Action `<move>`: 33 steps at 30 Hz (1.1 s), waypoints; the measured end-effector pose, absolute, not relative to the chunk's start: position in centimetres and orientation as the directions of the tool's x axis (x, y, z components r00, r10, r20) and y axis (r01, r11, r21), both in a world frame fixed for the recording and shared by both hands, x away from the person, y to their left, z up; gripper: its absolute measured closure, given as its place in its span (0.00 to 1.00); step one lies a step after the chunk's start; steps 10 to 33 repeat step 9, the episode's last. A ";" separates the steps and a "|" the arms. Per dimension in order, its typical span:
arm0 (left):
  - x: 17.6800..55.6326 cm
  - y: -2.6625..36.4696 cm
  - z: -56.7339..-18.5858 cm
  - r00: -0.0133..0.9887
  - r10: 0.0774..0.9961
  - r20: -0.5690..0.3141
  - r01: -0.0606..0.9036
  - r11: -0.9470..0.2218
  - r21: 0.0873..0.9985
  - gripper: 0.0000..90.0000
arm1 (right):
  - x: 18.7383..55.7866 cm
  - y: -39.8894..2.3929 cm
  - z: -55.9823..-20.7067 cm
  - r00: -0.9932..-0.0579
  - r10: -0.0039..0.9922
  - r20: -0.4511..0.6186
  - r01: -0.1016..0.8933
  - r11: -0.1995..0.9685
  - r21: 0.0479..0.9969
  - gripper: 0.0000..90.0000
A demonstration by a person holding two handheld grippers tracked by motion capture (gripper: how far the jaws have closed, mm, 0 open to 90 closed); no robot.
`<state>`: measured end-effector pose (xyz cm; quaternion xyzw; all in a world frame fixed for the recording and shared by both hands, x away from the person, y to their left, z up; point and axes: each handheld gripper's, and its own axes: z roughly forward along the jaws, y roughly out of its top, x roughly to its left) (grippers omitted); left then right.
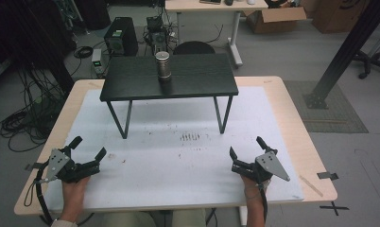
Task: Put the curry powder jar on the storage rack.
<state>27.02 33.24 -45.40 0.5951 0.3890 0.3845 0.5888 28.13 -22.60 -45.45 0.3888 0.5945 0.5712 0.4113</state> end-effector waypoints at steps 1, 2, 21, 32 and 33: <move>27.0 33.2 -45.4 0.402 0.916 0.001 0.010 -0.005 1.000 0.01 | 28.1 -22.6 -45.5 -0.359 0.932 -0.045 -0.008 0.045 0.999 0.00; 27.0 33.2 -45.4 0.401 0.916 0.002 0.010 -0.007 1.000 0.00 | 28.1 -22.6 -45.5 -0.359 0.932 -0.045 -0.007 0.046 0.999 0.00; 27.0 33.2 -45.4 0.401 0.916 0.003 0.010 -0.007 1.000 0.00 | 28.1 -22.6 -45.5 -0.359 0.932 -0.044 -0.007 0.044 0.999 0.00; 27.0 33.2 -45.4 0.401 0.916 0.003 0.010 -0.007 1.000 0.00 | 28.1 -22.6 -45.5 -0.359 0.932 -0.044 -0.007 0.044 0.999 0.00; 27.0 33.2 -45.4 0.401 0.916 0.003 0.010 -0.007 1.000 0.00 | 28.1 -22.6 -45.5 -0.359 0.932 -0.044 -0.007 0.044 0.999 0.00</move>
